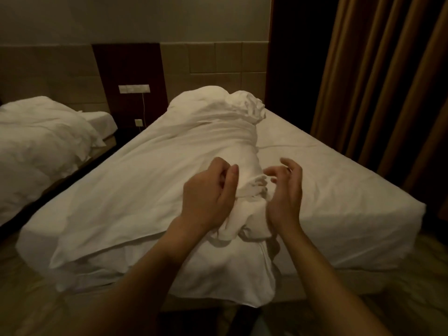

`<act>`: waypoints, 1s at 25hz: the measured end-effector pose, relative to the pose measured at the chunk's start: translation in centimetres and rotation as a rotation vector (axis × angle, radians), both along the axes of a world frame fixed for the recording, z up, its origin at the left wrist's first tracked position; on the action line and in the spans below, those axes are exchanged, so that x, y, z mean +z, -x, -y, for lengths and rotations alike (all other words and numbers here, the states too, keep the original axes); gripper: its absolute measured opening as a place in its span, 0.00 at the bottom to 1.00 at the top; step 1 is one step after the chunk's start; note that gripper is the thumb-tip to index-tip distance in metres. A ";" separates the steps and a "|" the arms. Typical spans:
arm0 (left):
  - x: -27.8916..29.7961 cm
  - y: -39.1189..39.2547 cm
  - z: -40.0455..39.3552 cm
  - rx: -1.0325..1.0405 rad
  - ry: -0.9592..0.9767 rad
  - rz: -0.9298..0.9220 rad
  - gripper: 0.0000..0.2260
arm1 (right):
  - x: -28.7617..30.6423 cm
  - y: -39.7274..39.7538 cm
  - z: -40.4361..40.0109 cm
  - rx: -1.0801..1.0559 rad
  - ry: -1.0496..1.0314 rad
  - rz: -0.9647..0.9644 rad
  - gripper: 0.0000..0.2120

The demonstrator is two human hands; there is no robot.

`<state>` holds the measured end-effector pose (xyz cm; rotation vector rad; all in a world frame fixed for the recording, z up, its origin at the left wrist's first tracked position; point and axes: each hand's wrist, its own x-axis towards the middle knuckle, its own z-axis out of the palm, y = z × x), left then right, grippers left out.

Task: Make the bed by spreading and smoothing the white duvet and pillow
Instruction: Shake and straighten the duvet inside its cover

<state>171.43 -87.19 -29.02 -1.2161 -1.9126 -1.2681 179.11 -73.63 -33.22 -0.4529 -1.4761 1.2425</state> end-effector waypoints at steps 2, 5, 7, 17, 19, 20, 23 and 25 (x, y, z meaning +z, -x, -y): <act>1.6 1.7 1.3 0.062 -0.060 0.051 0.22 | 3.3 0.6 3.1 0.117 -0.261 0.036 0.13; 3.3 4.5 3.6 0.211 -0.060 0.048 0.28 | 4.0 3.2 7.1 0.113 -0.654 0.279 0.22; 3.3 6.1 5.5 0.333 0.040 0.050 0.25 | 3.4 4.9 8.7 0.083 -0.894 0.489 0.30; -4.5 16.4 24.6 0.675 0.008 0.344 0.24 | 1.8 15.6 18.9 0.147 -1.446 0.723 0.41; -4.6 16.3 25.9 0.671 -0.001 0.365 0.26 | 1.7 18.4 20.6 0.167 -1.516 0.749 0.40; -4.5 16.3 26.3 0.660 -0.009 0.371 0.27 | 1.5 19.5 20.6 0.164 -1.530 0.793 0.39; -3.8 16.1 26.1 0.616 -0.020 0.362 0.25 | 0.7 19.9 19.0 0.120 -1.402 0.951 0.39; -3.0 16.0 25.3 0.584 -0.028 0.345 0.23 | 2.4 19.0 16.9 0.090 -1.275 0.945 0.35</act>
